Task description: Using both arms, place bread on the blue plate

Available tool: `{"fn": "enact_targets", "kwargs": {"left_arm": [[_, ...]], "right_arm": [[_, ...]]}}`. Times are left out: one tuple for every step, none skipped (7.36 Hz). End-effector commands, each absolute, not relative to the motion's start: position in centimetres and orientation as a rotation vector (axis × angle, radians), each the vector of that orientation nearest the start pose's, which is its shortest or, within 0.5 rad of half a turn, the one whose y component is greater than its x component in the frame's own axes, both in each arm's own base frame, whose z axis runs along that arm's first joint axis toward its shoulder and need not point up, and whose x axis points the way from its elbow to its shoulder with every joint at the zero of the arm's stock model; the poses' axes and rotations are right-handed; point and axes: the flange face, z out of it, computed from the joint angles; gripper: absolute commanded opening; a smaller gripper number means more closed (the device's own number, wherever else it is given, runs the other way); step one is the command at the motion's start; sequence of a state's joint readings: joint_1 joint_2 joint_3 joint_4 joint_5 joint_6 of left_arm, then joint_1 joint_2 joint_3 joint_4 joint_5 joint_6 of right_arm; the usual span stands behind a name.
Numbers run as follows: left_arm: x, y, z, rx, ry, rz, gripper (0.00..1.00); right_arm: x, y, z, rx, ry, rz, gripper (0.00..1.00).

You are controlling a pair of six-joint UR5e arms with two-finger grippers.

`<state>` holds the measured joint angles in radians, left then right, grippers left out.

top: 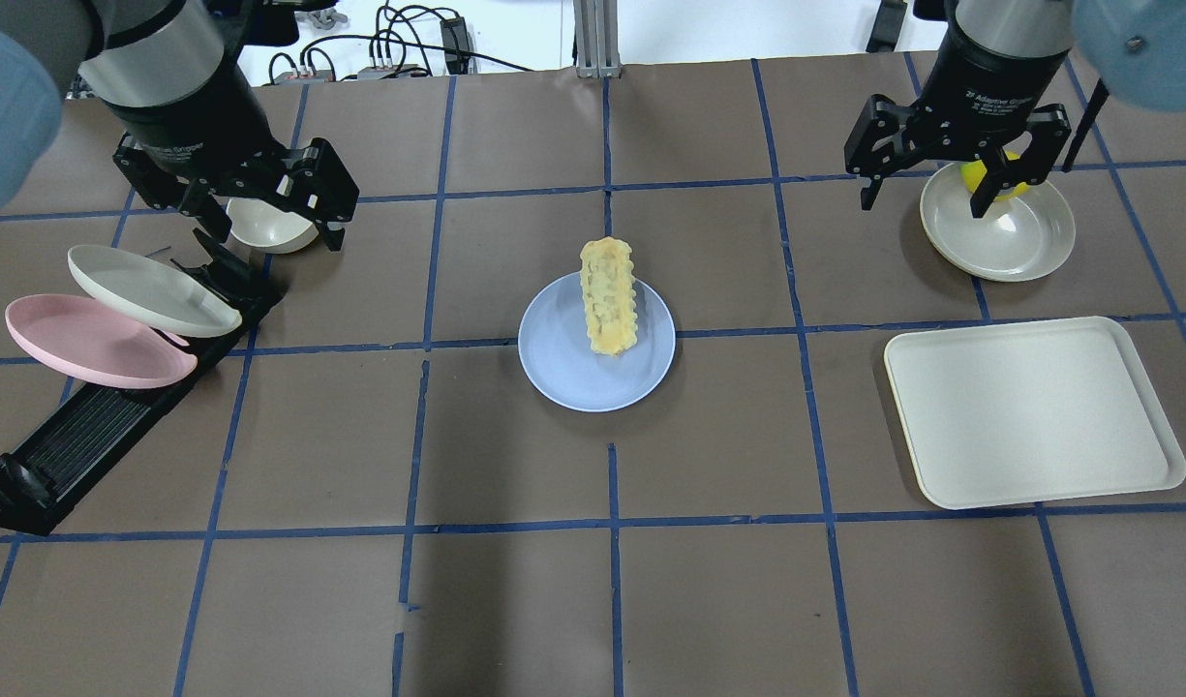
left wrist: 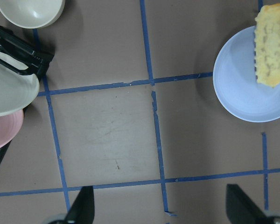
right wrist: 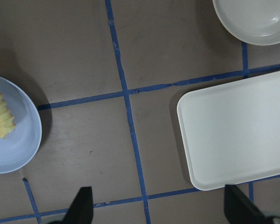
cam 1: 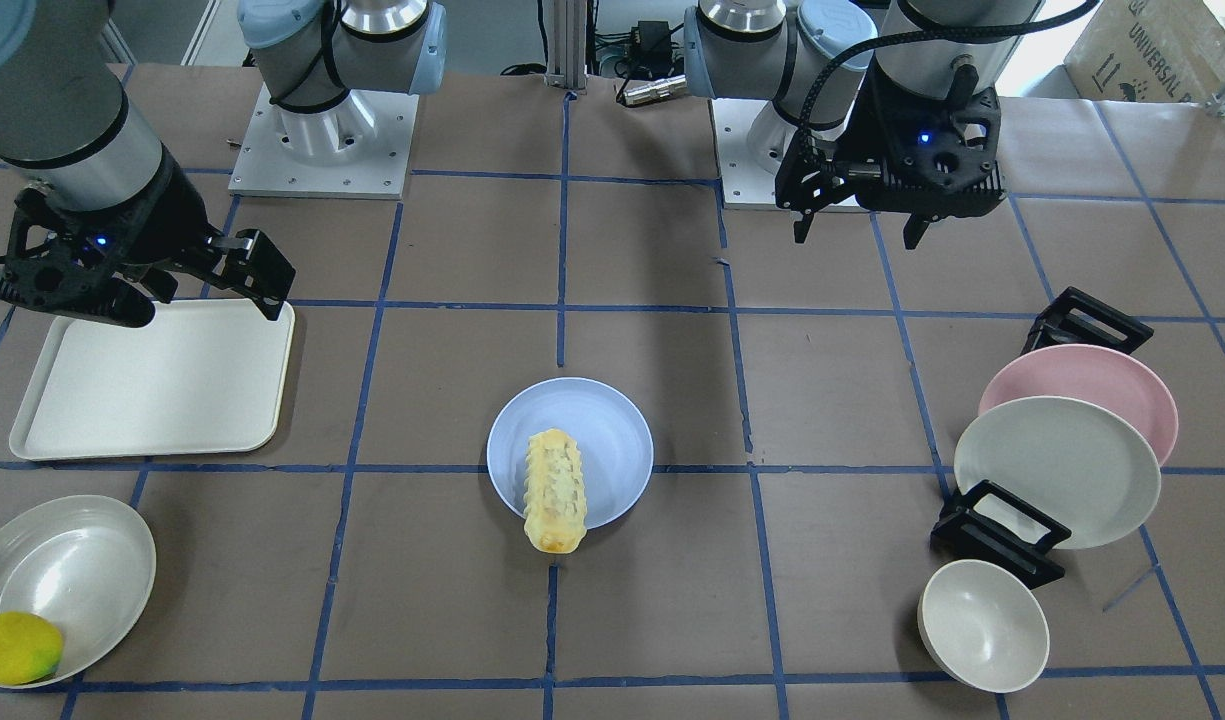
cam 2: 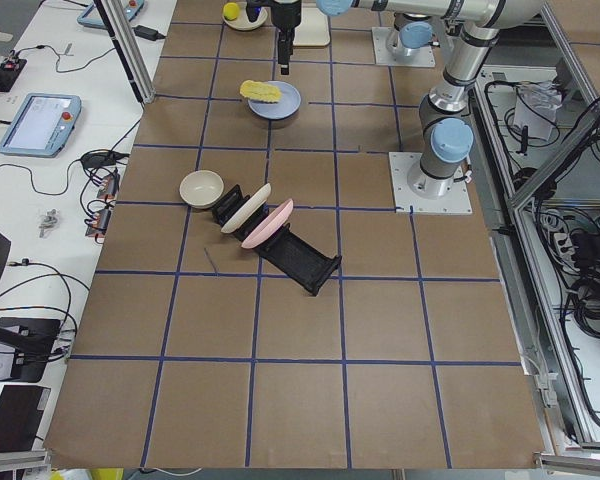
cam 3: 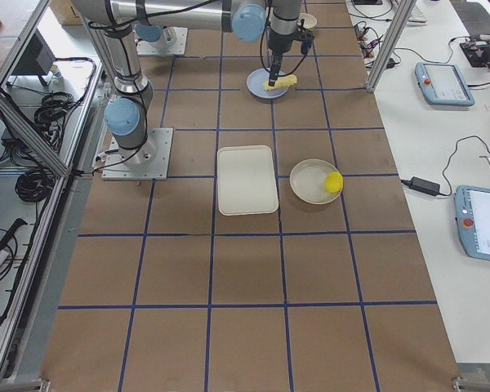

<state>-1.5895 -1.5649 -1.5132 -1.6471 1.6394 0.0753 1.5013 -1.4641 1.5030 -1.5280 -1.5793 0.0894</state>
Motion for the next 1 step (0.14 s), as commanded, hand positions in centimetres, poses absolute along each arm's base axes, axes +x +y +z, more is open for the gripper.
{"fn": "enact_targets", "kwargs": {"left_arm": [[-13.62, -48.25, 51.51, 0.144, 3.071, 0.012, 1.0]], "right_arm": [[9.59, -53.62, 46.0, 0.243, 3.136, 0.133, 1.0]]}}
